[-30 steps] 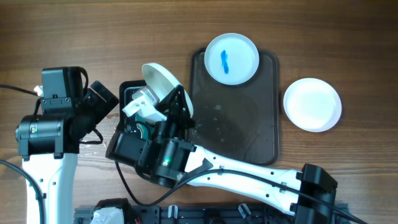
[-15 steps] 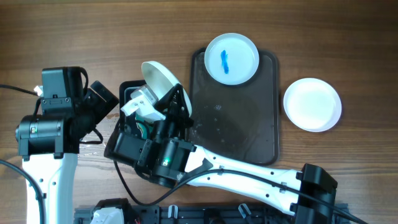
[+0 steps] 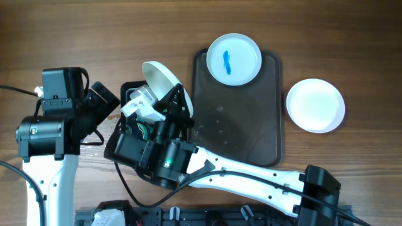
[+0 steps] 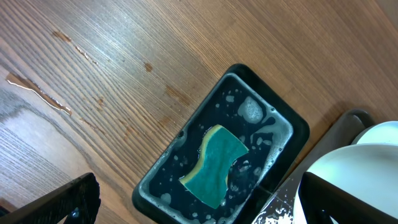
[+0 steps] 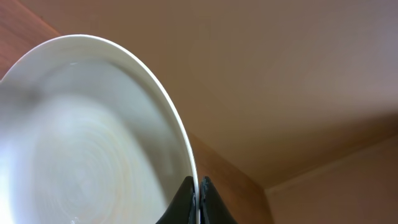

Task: Clean dirty plates on tray and stack at the side
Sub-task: 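Lift the plate with the right gripper and tilt it over the sponge tray, then carry the plate right and set it on the side plate stack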

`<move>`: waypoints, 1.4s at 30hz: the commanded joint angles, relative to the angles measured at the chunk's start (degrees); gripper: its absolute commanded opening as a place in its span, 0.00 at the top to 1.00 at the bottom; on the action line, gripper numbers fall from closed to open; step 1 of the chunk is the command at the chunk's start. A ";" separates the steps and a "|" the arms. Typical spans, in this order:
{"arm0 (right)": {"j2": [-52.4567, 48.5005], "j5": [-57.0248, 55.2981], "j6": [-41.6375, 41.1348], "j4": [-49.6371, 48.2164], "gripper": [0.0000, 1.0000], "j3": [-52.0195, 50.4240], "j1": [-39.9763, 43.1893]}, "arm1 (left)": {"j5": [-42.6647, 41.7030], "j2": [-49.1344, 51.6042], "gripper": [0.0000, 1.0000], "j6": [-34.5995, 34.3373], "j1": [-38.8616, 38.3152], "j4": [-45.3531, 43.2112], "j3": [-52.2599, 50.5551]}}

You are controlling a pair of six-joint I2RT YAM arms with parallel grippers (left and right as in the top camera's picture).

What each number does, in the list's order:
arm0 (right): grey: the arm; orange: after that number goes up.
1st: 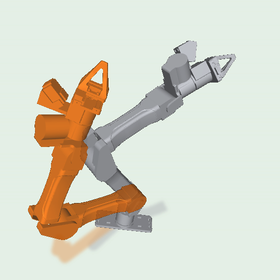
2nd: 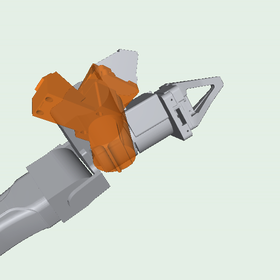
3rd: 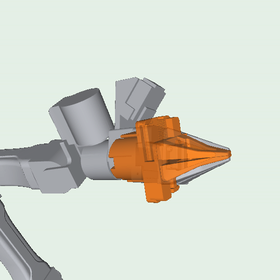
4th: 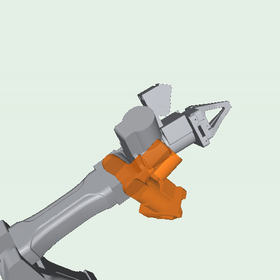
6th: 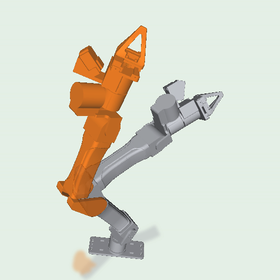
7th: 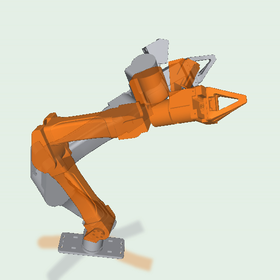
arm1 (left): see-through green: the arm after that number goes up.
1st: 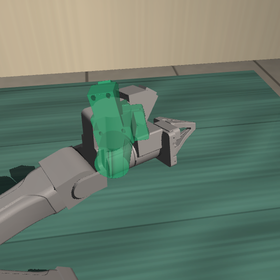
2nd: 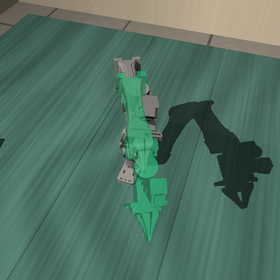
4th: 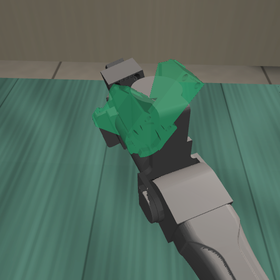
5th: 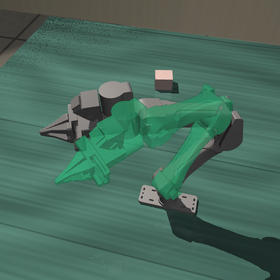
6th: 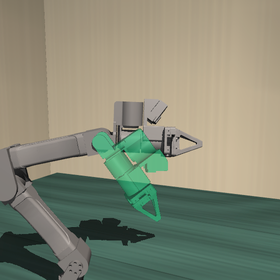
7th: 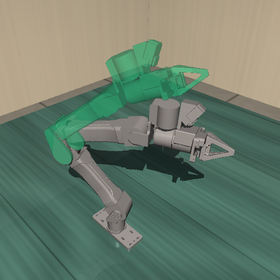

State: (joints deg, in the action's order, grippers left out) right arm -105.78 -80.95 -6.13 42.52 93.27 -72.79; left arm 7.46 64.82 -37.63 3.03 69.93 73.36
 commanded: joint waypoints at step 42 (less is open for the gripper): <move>14.73 85.83 -14.49 8.24 0.72 -29.46 103.45 | 0.35 -0.15 0.00 -0.09 0.31 0.00 0.81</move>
State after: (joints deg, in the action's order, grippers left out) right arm -91.98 8.23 -19.55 48.82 62.35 31.16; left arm 7.49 64.82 -37.63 3.03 69.93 73.36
